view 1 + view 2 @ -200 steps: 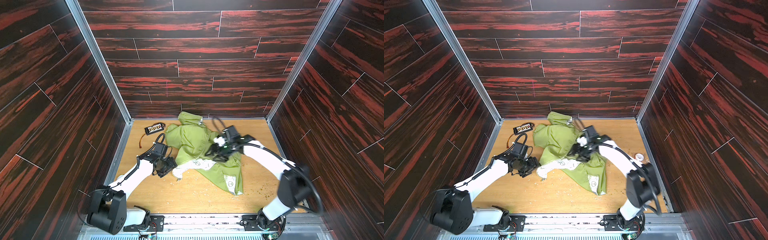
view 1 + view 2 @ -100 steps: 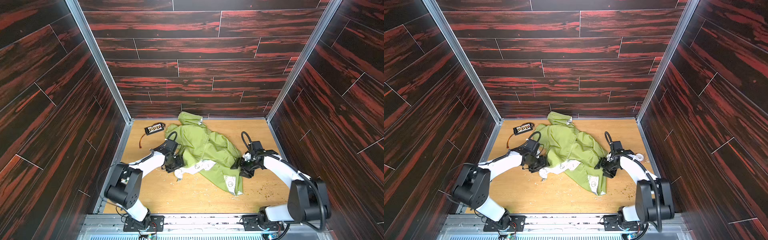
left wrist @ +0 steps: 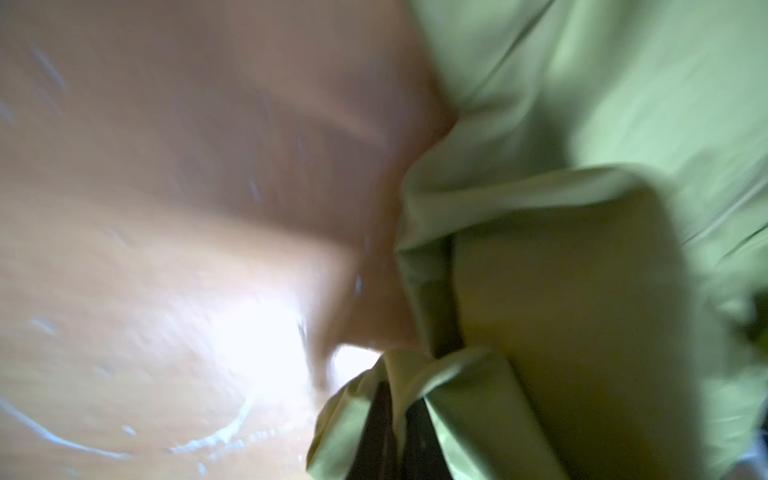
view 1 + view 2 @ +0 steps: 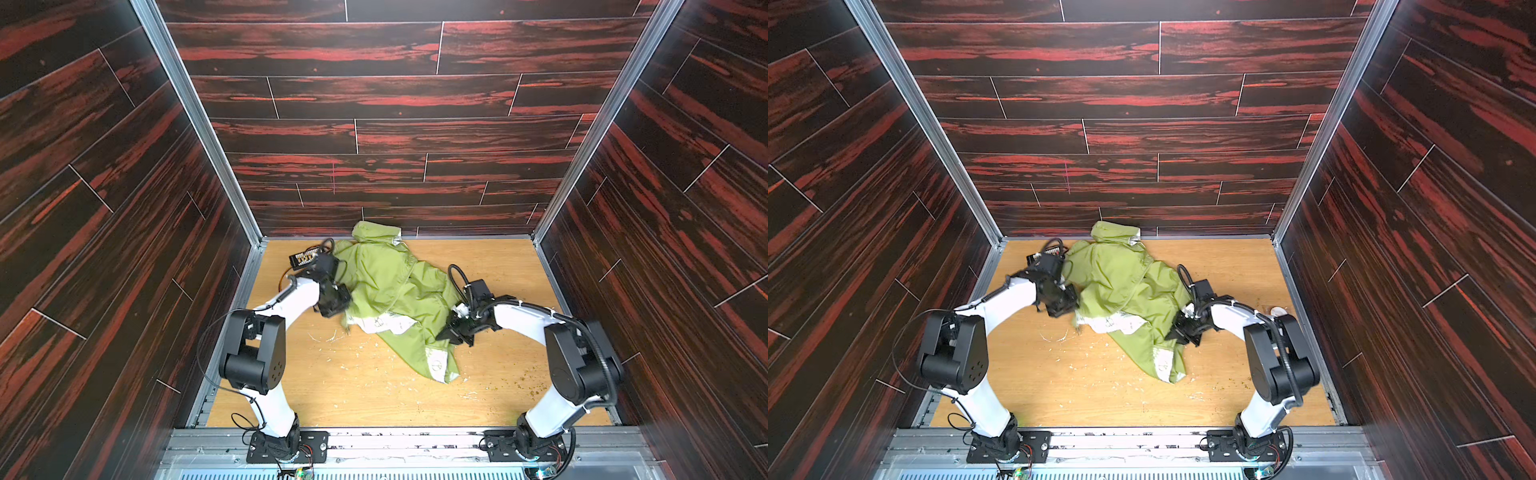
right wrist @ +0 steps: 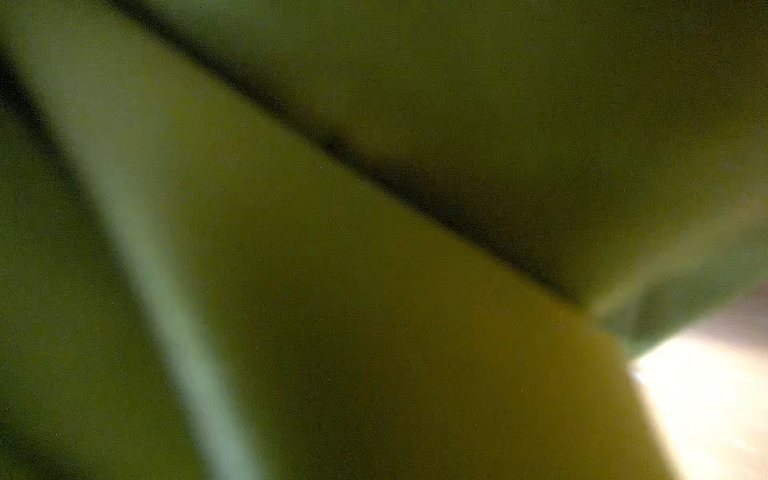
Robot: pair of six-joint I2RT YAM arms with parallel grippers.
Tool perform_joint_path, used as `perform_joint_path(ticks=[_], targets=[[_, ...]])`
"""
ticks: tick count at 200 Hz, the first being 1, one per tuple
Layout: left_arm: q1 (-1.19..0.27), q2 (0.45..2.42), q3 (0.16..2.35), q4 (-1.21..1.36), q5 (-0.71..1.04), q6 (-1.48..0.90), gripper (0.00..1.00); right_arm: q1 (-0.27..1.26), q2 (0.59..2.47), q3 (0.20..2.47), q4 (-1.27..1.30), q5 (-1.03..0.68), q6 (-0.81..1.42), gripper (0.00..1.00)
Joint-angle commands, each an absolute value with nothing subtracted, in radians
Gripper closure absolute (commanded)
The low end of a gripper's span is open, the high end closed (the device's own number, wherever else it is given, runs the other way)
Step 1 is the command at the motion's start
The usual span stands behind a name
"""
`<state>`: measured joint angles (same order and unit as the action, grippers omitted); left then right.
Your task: Zip up the jacket
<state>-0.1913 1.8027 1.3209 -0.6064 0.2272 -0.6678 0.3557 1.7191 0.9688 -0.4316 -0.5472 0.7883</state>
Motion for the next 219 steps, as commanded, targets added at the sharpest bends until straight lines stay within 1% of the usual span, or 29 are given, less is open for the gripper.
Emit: perform_joint_path(ticks=[1, 33, 40, 53, 64, 65, 76, 90, 107, 127, 147, 159, 164, 172, 173, 178, 195, 205, 214, 219], targets=[[-0.185, 1.858, 1.441, -0.735, 0.185, -0.606, 1.00, 0.361, 1.793, 1.059, -0.352, -0.606, 0.853, 0.91], [-0.181, 1.894, 1.551, -0.816, 0.157, -0.598, 1.00, 0.360, 1.874, 1.184, -0.423, -0.548, 0.835, 0.90], [-0.182, 1.892, 1.562, -0.839, 0.153, -0.598, 1.00, 0.360, 1.878, 1.201, -0.451, -0.525, 0.830, 0.84], [-0.182, 1.876, 1.562, -0.878, 0.146, -0.597, 1.00, 0.360, 1.867, 1.209, -0.478, -0.490, 0.823, 0.69], [-0.181, 1.852, 1.546, -0.901, 0.131, -0.597, 1.00, 0.360, 1.842, 1.202, -0.505, -0.453, 0.811, 0.55], [-0.181, 1.850, 1.542, -0.902, 0.129, -0.597, 1.00, 0.359, 1.837, 1.200, -0.509, -0.443, 0.808, 0.52], [-0.181, 1.822, 1.516, -0.928, 0.120, -0.597, 1.00, 0.356, 1.808, 1.194, -0.539, -0.402, 0.790, 0.42], [-0.184, 1.782, 1.486, -0.950, 0.112, -0.595, 1.00, 0.350, 1.757, 1.183, -0.572, -0.358, 0.764, 0.36], [-0.195, 1.758, 1.479, -0.999, 0.105, -0.588, 1.00, 0.350, 1.701, 1.178, -0.607, -0.289, 0.739, 0.34], [-0.227, 1.723, 1.526, -1.062, 0.132, -0.590, 1.00, 0.350, 1.651, 1.174, -0.652, -0.243, 0.711, 0.32], [-0.275, 1.740, 1.597, -1.108, 0.198, -0.608, 1.00, 0.350, 1.603, 1.181, -0.690, -0.200, 0.678, 0.26], [-0.311, 1.746, 1.627, -1.109, 0.265, -0.632, 1.00, 0.350, 1.570, 1.190, -0.705, -0.183, 0.657, 0.18], [-0.328, 1.778, 1.641, -1.114, 0.291, -0.639, 1.00, 0.350, 1.553, 1.196, -0.708, -0.182, 0.647, 0.13], [-0.358, 1.801, 1.670, -1.116, 0.325, -0.649, 1.00, 0.350, 1.539, 1.204, -0.711, -0.189, 0.634, 0.08], [-0.361, 1.804, 1.673, -1.116, 0.328, -0.651, 1.00, 0.350, 1.536, 1.206, -0.712, -0.196, 0.632, 0.06], [-0.380, 1.817, 1.690, -1.114, 0.350, -0.659, 1.00, 0.350, 1.531, 1.211, -0.715, -0.211, 0.623, 0.01], [-0.437, 1.882, 1.736, -1.097, 0.476, -0.695, 1.00, 0.353, 1.517, 1.218, -0.719, -0.265, 0.608, 0.01], [-0.467, 1.916, 1.737, -1.016, 0.546, -0.745, 1.00, 0.360, 1.498, 1.205, -0.702, -0.294, 0.601, 0.02], [-0.493, 1.944, 1.728, -0.922, 0.585, -0.801, 1.00, 0.362, 1.478, 1.187, -0.681, -0.326, 0.603, 0.06], [-0.505, 1.962, 1.727, -0.855, 0.591, -0.834, 0.99, 0.362, 1.467, 1.173, -0.666, -0.340, 0.611, 0.10]])
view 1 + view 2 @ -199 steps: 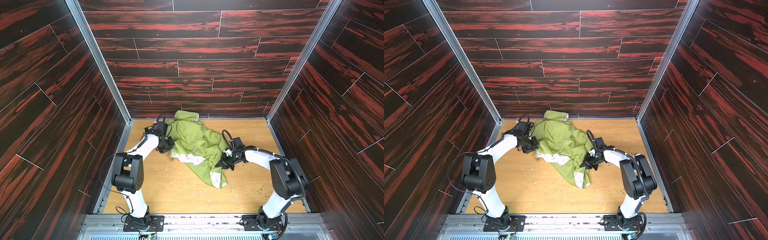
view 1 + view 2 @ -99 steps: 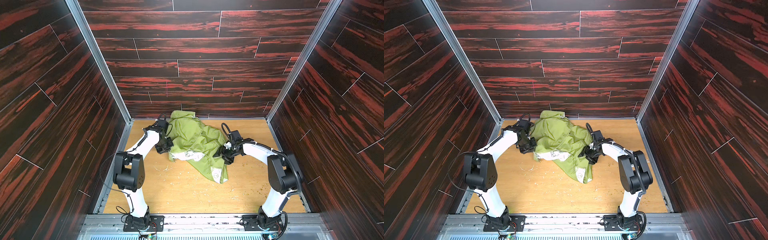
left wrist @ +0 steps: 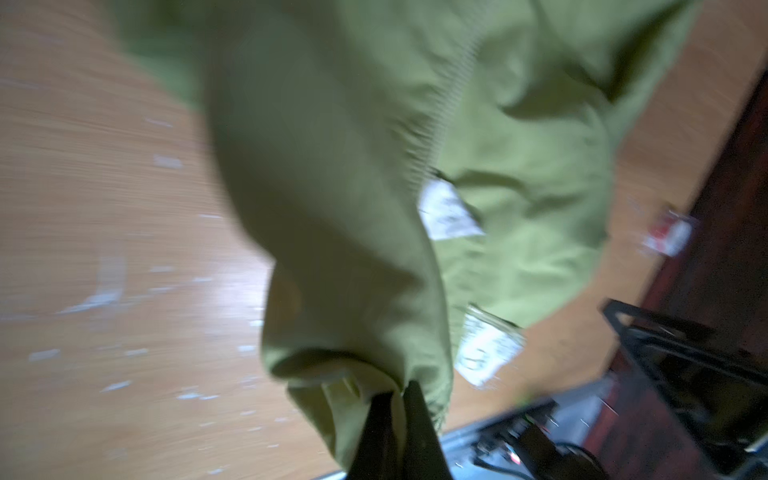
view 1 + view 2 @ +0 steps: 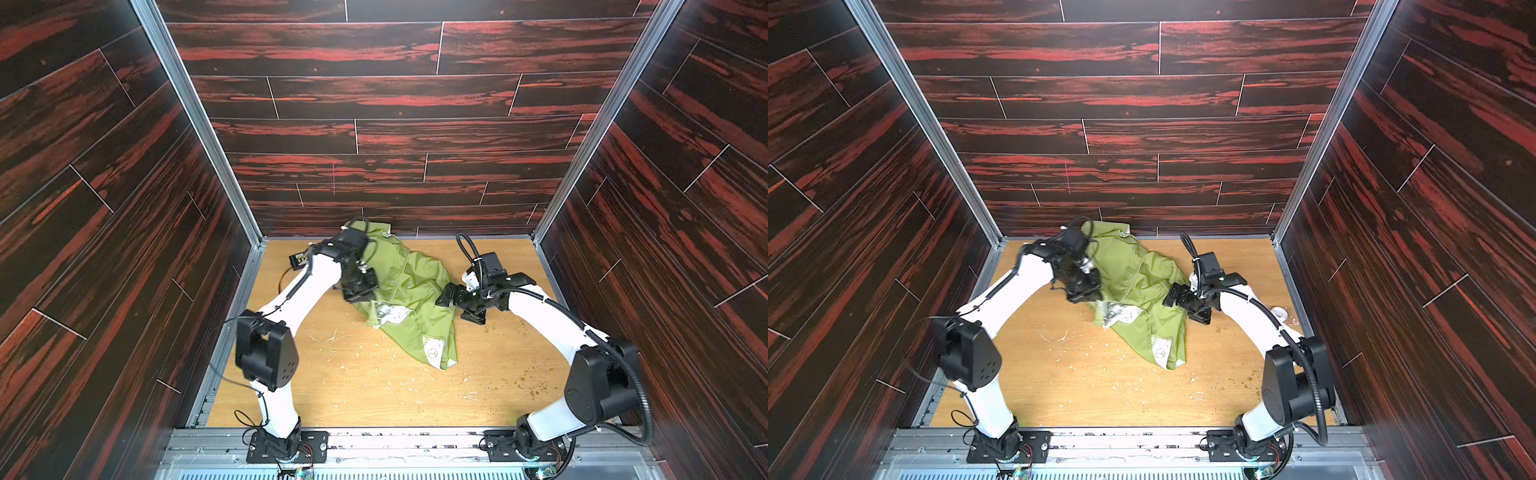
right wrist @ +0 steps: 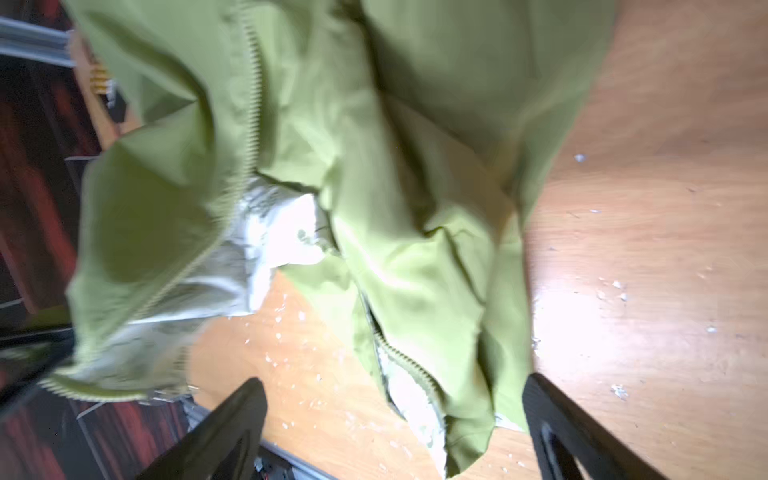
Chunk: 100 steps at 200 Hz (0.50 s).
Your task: Zip up the jacket
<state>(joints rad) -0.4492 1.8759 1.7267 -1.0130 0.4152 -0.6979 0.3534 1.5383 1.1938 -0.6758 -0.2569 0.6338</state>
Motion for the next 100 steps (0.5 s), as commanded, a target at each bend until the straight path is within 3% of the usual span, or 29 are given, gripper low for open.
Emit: perform_joint_path(ticks=[1, 35, 49, 66, 100], targets=[[-0.508, 1.965, 1.727, -0.843, 0.590, -0.840, 0.99, 0.362, 1.467, 1.173, -0.666, -0.340, 0.611, 0.10], [-0.536, 2.145, 1.811, -0.743, 0.636, -0.890, 0.82, 0.368, 1.433, 1.097, -0.571, -0.483, 0.657, 0.38], [-0.541, 2.215, 1.868, -0.750, 0.621, -0.883, 0.81, 0.376, 1.441, 1.082, -0.550, -0.509, 0.660, 0.47], [-0.541, 2.283, 1.934, -0.766, 0.589, -0.876, 0.80, 0.386, 1.456, 1.078, -0.542, -0.515, 0.652, 0.52], [-0.542, 2.363, 2.016, -0.768, 0.603, -0.880, 0.56, 0.400, 1.525, 1.078, -0.516, -0.542, 0.646, 0.58]])
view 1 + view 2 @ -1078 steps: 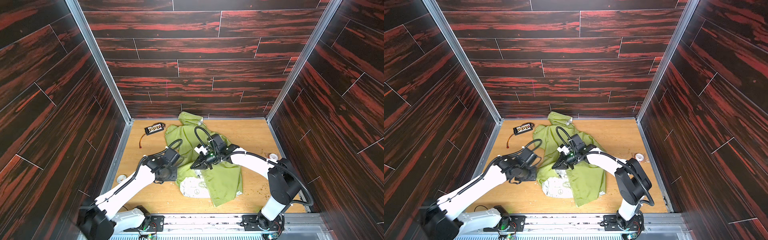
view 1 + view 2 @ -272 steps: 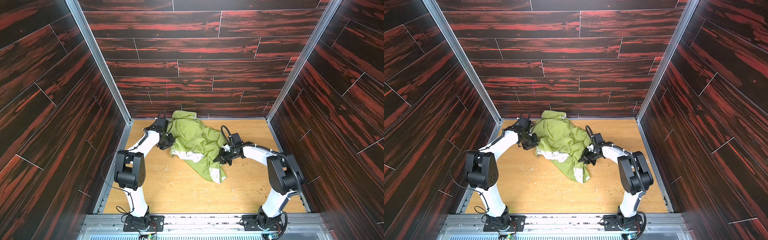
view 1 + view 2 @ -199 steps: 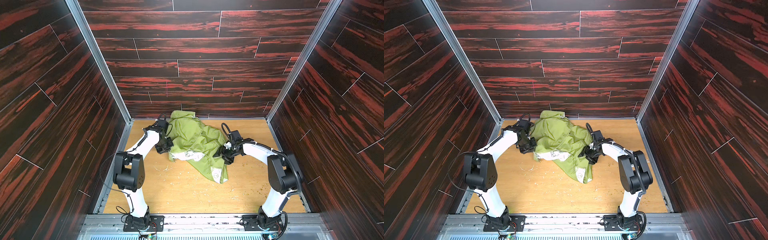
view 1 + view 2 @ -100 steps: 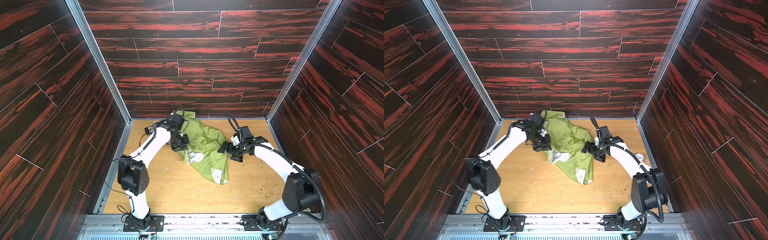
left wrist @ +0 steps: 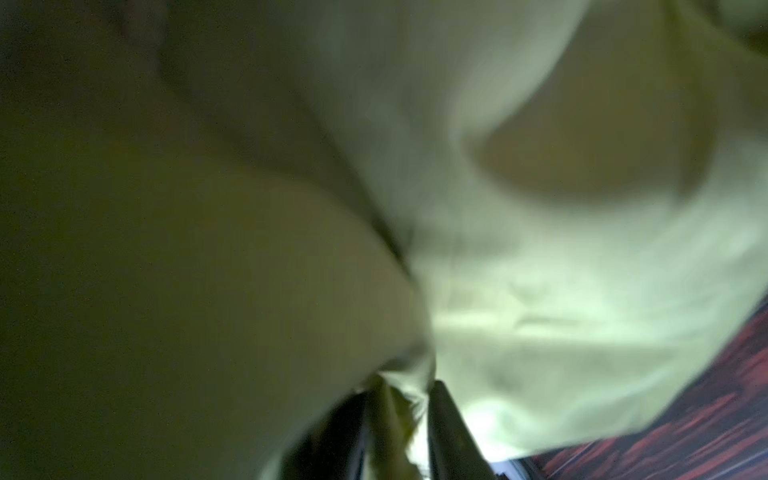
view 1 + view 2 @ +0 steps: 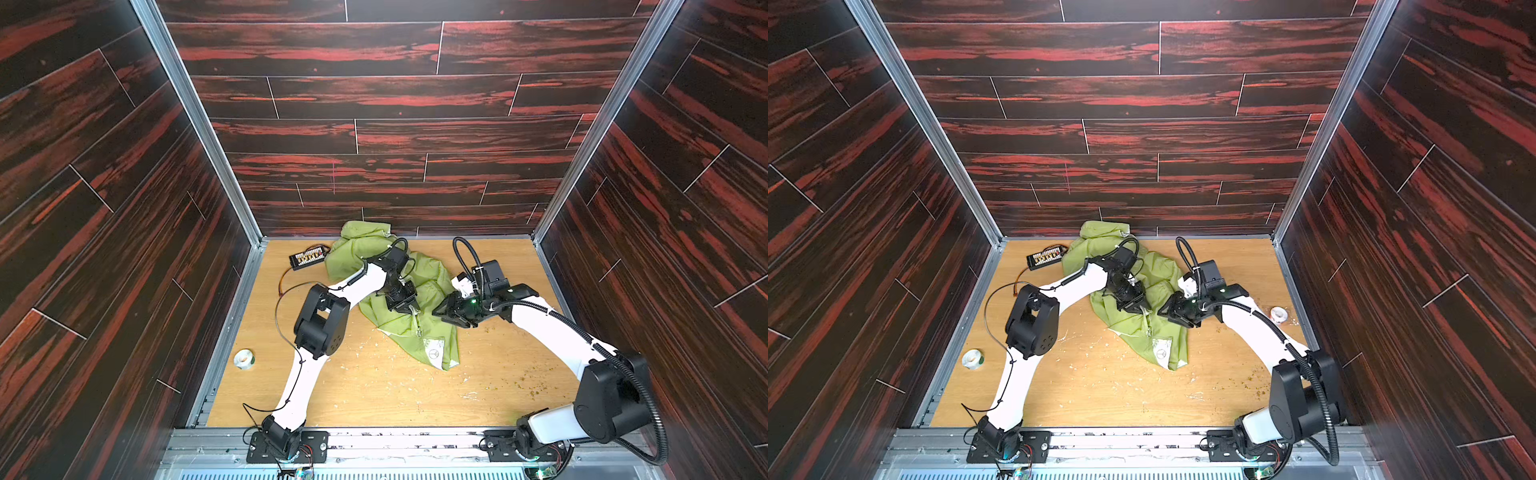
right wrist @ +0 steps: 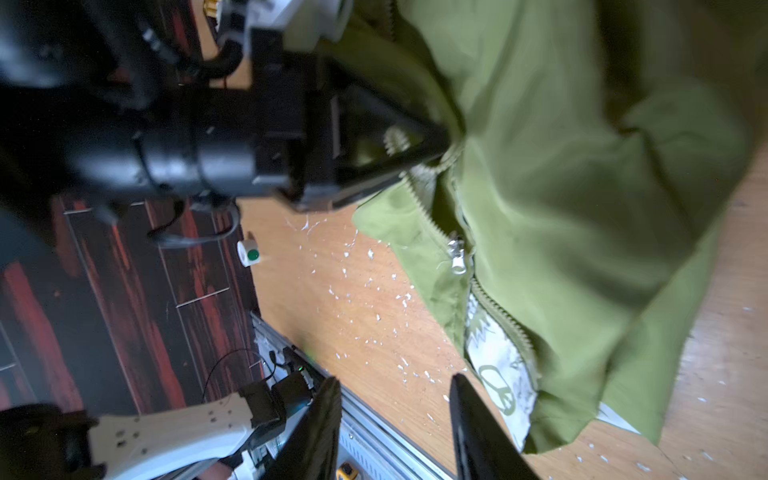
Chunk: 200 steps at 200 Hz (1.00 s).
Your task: Zip up the jacket
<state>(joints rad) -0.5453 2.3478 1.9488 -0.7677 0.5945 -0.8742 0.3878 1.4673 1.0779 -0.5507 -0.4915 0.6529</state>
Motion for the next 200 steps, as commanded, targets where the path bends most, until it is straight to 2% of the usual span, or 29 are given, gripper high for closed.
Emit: perform_joint_path(ticks=[1, 27, 75, 81, 88, 108, 144, 200], targets=[[-0.542, 2.364, 2.018, -0.768, 0.603, -0.879, 0.56, 0.400, 1.528, 1.079, -0.515, -0.543, 0.645, 0.58], [-0.536, 2.322, 2.037, -0.767, 0.558, -0.869, 0.40, 0.415, 1.576, 1.102, -0.513, -0.542, 0.631, 0.59], [-0.470, 2.126, 1.956, -0.783, 0.441, -0.853, 0.25, 0.427, 1.646, 1.127, -0.526, -0.536, 0.588, 0.59], [-0.464, 2.104, 1.940, -0.784, 0.431, -0.851, 0.09, 0.429, 1.657, 1.135, -0.532, -0.533, 0.581, 0.58], [-0.458, 2.079, 1.921, -0.784, 0.422, -0.846, 0.05, 0.432, 1.669, 1.146, -0.542, -0.524, 0.568, 0.58], [-0.444, 2.011, 1.864, -0.806, 0.402, -0.825, 0.04, 0.444, 1.702, 1.186, -0.571, -0.498, 0.527, 0.58], [-0.431, 1.820, 1.646, -0.738, 0.358, -0.820, 0.09, 0.461, 1.767, 1.238, -0.613, -0.454, 0.474, 0.57], [-0.449, 1.435, 1.034, -0.196, 0.319, -1.035, 0.11, 0.477, 1.767, 1.168, -0.535, -0.467, 0.517, 0.52]])
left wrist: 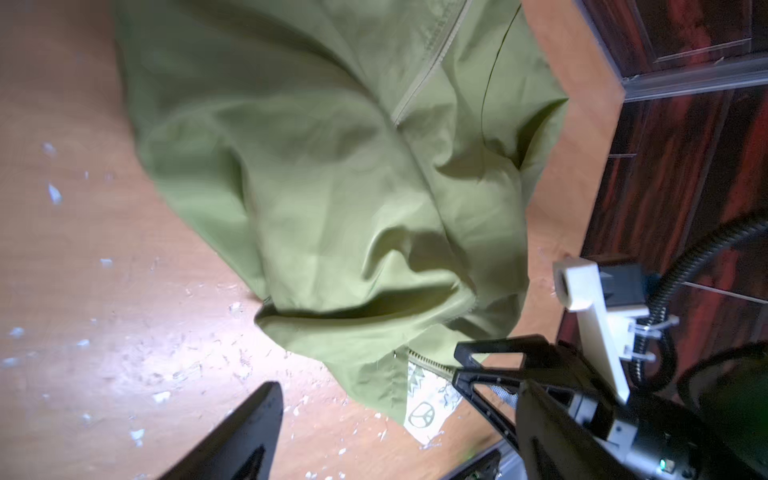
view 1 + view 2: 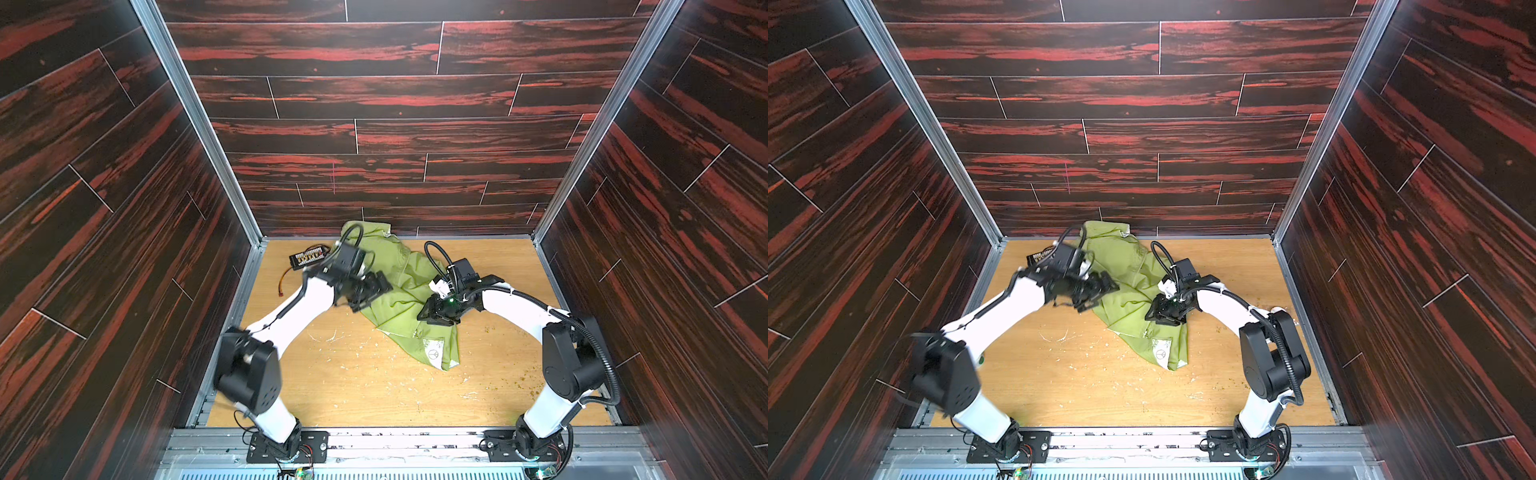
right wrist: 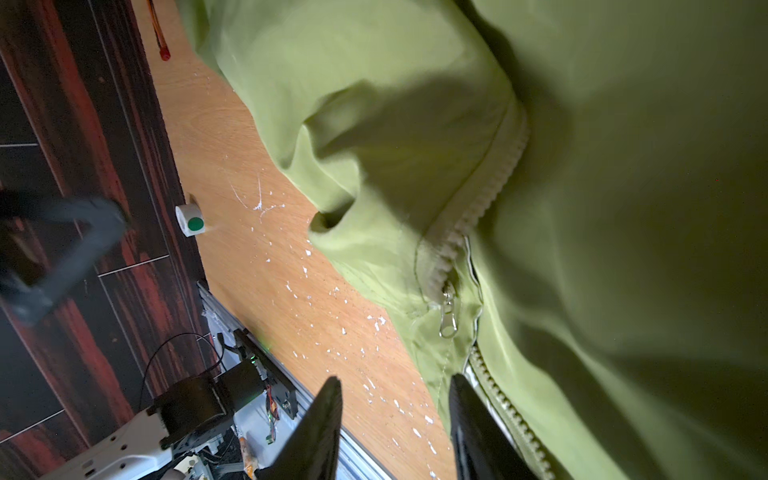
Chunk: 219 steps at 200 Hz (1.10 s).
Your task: Zip up the jacket
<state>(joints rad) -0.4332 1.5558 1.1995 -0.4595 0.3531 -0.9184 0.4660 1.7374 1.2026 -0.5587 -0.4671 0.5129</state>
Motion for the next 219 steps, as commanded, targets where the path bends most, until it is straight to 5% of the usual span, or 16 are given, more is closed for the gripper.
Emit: perform_joint_path(ticks=[1, 81, 219], targets=[[-0.450, 1.432, 1.031, -0.194, 0.318, -1.037, 0.11, 0.477, 1.768, 1.167, -0.532, -0.468, 0.519, 0.52], [-0.564, 1.372, 0.642, 0.377, 0.316, -1.234, 0.17, 0.477, 1.845, 1.102, -0.238, -0.551, 0.595, 0.51], [-0.595, 1.314, 0.552, 0.420, 0.323, -1.238, 0.19, 0.477, 1.859, 0.959, 0.041, -0.635, 0.607, 0.56]])
